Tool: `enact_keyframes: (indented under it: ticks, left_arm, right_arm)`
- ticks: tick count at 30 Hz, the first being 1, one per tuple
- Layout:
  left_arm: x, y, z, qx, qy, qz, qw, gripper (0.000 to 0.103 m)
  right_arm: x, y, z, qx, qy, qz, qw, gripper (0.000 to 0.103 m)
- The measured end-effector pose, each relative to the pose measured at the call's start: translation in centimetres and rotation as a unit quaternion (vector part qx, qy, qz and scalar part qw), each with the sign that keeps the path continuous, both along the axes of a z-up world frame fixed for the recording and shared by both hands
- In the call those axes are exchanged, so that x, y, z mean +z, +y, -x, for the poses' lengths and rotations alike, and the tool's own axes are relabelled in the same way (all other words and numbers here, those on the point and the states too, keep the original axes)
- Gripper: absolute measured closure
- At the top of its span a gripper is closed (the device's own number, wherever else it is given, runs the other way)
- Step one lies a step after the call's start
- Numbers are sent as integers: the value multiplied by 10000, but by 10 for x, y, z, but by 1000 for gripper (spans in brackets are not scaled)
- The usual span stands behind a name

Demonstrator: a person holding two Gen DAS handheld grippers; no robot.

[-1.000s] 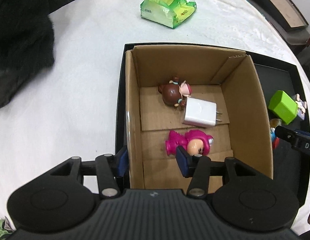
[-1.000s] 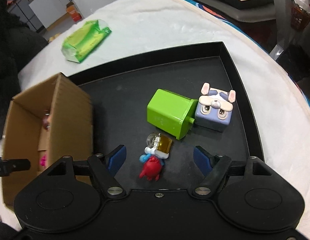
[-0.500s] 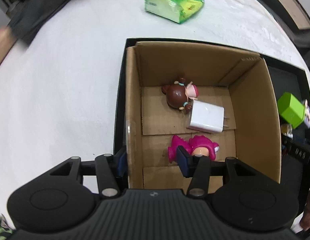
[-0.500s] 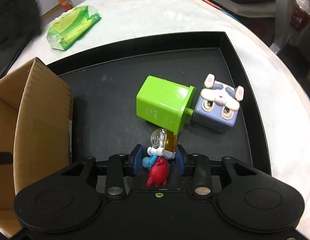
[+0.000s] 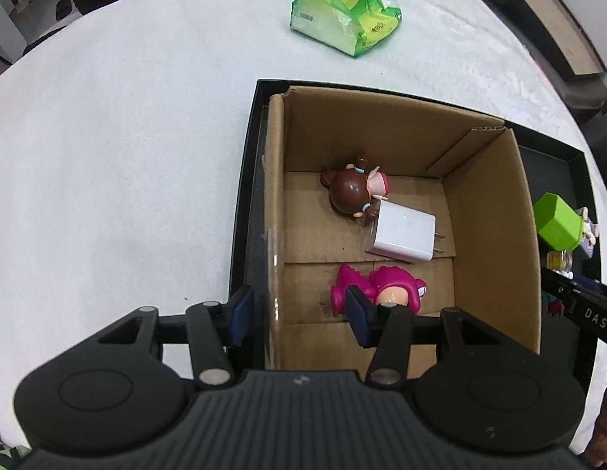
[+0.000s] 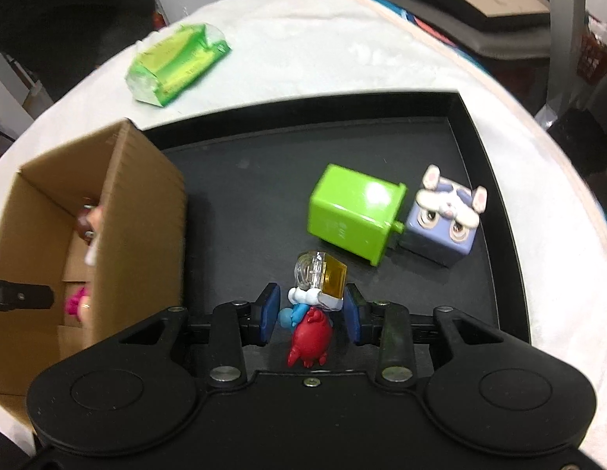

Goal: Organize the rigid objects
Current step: 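Close the right gripper on the small red figure with clear cup, then carry the red figure with the right gripper and release it into the box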

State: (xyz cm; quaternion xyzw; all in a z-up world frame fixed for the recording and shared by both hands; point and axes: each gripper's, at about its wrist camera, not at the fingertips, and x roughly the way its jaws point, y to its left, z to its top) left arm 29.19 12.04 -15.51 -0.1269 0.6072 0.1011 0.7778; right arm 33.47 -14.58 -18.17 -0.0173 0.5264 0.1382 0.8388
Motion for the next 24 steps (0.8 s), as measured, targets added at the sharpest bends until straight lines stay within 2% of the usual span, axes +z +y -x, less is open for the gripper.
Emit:
enact_keyframes:
  ticks: [9,13,19,24]
  left_arm:
    - [11,9,19,83,-342,259,9990,54]
    - [14,14,27,164,-421,338,9984,58]
    - [17,19,32,132,-495,278,9983,67]
    - [15,18,34,62,-553,325,9979,81]
  right_arm:
    - [47,24,14,241,-370,-24,9990,69]
    - [66,44,17,480,-515,33,9975,69]
    - [90,74,22,829,-659,73,9944,68]
    - [96,104,24,1191,-577,163,9911,68]
